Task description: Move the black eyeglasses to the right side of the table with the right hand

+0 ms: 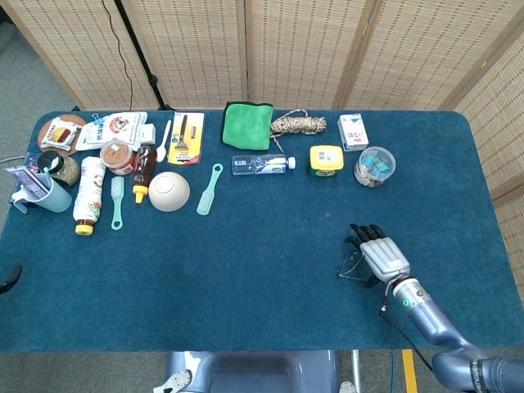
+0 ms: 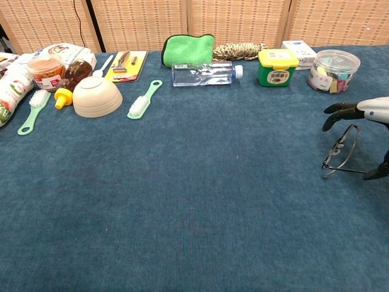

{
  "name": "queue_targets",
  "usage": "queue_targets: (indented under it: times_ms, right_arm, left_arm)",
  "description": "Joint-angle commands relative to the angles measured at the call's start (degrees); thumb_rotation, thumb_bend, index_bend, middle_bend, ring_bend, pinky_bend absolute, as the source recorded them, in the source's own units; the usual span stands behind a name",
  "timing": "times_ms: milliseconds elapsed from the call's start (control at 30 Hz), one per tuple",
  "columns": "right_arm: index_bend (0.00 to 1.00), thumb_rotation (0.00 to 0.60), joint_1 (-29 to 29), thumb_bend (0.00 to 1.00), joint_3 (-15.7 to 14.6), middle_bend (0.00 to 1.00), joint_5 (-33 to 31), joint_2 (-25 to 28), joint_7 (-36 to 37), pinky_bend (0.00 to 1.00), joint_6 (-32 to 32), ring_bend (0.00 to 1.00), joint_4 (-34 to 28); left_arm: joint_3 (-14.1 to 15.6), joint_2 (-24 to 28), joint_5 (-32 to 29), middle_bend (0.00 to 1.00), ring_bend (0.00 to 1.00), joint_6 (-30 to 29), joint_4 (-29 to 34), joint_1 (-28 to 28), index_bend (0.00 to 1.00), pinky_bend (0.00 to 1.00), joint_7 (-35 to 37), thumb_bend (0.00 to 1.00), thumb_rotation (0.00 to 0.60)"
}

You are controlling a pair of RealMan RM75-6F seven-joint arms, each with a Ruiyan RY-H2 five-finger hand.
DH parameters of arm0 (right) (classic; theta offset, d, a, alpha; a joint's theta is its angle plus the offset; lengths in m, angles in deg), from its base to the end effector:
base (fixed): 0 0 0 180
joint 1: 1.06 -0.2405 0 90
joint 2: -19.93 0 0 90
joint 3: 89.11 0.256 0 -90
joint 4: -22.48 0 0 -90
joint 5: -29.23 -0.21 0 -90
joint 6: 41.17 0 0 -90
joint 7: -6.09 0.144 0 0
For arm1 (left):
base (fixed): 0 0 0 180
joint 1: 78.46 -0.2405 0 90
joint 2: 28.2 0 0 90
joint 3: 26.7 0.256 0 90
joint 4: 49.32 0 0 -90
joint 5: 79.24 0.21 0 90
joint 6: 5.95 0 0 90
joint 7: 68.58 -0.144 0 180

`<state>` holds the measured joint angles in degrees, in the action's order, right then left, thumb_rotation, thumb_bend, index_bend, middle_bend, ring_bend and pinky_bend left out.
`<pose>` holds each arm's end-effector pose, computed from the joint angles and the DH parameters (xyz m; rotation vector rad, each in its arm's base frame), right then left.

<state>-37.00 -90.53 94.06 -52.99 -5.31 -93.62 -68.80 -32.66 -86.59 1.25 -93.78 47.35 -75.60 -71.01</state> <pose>-0.2459 -0.2967 0.0400 1.8789 -1.0960 0.6365 -0.3135 0.1795 0.2029 -1.2532 -0.8342 -0.8525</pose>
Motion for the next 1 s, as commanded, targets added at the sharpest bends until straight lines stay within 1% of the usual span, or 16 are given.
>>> queue_targets:
  times_ms: [33,300,1000]
  right_arm:
    - [0.19,0.6,0.36,0.02,0.13,0.0,0.07,-0.1,-0.11,0.0,-0.31,0.0,0.07]
    - [0.2,0.6,1.81,0.02,-0.05,0.0,0.26,-0.33,-0.92,0.0,-0.86,0.0,-0.07]
    - [0.36,0.6,3.37,0.02,1.53,0.01,0.39,-2.21,-2.75,0.0,-0.93,0.0,2.47]
  left_arm:
    - [0.01,-0.02,-0.01,0.0,0.0,0.0,0.02,-0.01,0.05,0.0,-0.02,0.24,0.569]
    - [0.12,-0.1,-0.08,0.0,0.0,0.06,-0.11,-0.07,0.05,0.0,0.17,0.24,0.572]
    - [0.17,-0.13,-0.11,0.0,0.0,0.19,-0.15,-0.03,0.05,0.0,0.44,0.24,0.57]
